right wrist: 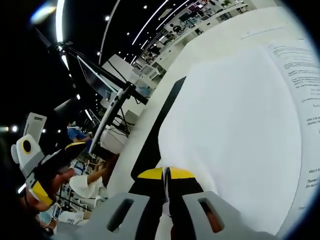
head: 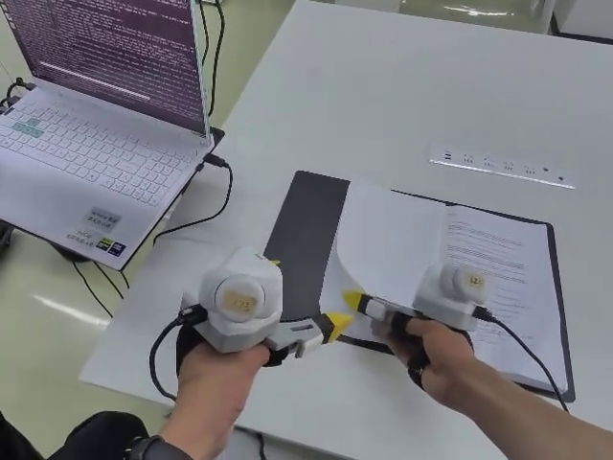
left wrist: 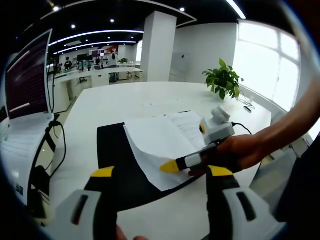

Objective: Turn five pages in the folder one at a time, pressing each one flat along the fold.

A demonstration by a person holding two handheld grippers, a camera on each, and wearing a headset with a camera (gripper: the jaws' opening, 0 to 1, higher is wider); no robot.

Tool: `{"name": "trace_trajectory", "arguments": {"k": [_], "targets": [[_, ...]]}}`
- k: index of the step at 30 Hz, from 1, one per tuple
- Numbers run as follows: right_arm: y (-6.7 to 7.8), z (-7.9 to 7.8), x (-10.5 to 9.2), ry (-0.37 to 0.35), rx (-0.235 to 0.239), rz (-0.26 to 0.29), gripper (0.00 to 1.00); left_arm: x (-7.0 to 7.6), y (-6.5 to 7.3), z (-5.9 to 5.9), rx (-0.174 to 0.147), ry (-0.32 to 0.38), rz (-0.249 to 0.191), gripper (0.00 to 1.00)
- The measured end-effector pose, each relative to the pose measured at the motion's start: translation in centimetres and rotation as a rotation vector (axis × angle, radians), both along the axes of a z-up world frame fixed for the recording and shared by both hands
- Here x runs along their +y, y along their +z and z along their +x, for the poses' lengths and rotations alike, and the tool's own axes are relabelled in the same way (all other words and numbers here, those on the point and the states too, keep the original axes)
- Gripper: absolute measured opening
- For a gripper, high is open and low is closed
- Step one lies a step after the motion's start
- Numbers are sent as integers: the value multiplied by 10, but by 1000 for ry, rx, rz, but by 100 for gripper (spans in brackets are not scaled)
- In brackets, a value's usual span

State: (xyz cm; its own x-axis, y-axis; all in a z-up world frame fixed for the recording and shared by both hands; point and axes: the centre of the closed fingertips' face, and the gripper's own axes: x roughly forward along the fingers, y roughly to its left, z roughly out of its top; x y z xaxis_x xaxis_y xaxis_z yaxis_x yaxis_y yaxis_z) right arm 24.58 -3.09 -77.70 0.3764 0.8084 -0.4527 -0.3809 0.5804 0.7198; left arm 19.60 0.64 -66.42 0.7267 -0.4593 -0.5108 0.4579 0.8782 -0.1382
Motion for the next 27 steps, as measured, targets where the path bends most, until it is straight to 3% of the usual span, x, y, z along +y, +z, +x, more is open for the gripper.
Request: {"name": "trace_trajectory", "arguments": {"k": [4, 6, 8, 10, 14, 17, 20, 25, 27], "targets": [[-9, -2, 1, -4, 27, -9, 0, 3, 1, 0, 2, -5, 8, 72], [-16, -8, 2, 12, 64, -27, 1, 6, 2, 1, 1, -2, 10, 73], [-17, -5, 0, -11, 55, -20, 0, 8, 3, 2, 0, 2, 12, 72], [-17, -5, 1, -31, 82, -4, 1, 10, 3, 2, 1, 4, 12, 72], [-13, -6, 2, -17, 75, 7, 6, 10, 1, 2, 6, 4, 12, 72], [-7, -9, 3, 31, 0, -10, 14, 7, -4, 0, 13, -2, 16, 72], [3, -19, 5, 15, 9, 46, 24, 5, -9, -1, 29, 8, -9, 72], [5, -29, 0, 16, 0, 55, 29, -3, -13, -5, 43, 4, -32, 72], [4, -28, -4, -14, 5, 49, 29, -7, -16, -6, 48, -9, -32, 72]]}}
